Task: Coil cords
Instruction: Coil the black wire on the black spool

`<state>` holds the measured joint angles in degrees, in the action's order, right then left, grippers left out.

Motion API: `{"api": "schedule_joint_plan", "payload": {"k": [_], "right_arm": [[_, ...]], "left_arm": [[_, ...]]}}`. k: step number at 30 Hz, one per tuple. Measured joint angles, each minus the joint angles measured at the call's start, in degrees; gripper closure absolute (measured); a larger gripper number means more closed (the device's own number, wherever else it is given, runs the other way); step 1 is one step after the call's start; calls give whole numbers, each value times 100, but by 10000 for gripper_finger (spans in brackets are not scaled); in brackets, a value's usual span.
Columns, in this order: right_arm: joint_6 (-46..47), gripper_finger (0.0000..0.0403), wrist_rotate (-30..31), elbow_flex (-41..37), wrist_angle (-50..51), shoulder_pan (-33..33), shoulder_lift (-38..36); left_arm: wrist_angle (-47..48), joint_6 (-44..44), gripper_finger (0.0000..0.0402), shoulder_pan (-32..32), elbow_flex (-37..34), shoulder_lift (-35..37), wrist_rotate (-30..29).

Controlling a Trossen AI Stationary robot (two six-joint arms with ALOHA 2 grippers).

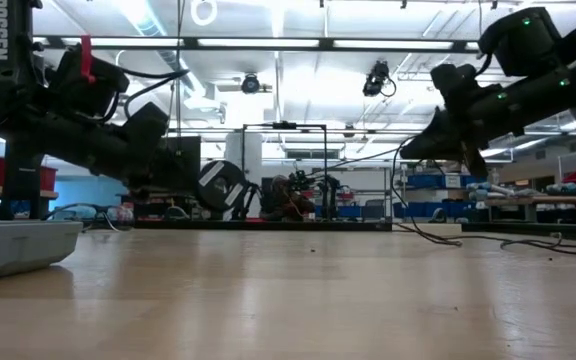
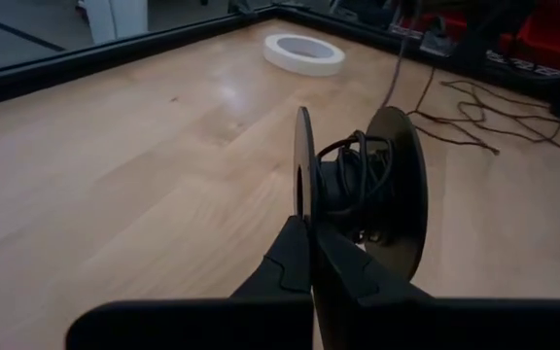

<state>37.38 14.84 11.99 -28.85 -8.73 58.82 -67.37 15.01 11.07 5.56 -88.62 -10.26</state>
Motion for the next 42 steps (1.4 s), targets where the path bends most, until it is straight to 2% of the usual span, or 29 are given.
{"api": "schedule_joint_plan", "payload": {"k": [7,15,19,22,26,32,37,42], "right_arm": [[52,368,-414,1,-5,96,86],[14,297,-447,2,36,302,215],[-141,279,-445,244,1,355,542],[-606,278,-439,745,3,416,1139],[-1454,281,-478,1716,53,457,2365],[-2582,290,-624,3400,1267,306,3987],[-3106,298,-1369,4521,2418,48,4809],[-3464,310,-1523,5139,3375,-123,5304]], "left_arm": [[233,8,401,0,-7,-4,-208],[359,39,401,0,-7,-4,-299],[348,41,401,0,-4,-4,-363],[327,30,401,0,0,-4,-366],[314,30,401,0,0,-4,-369],[300,38,401,1,0,-4,-368],[302,52,401,0,0,-4,-331],[301,41,401,1,0,-2,-315]]}}
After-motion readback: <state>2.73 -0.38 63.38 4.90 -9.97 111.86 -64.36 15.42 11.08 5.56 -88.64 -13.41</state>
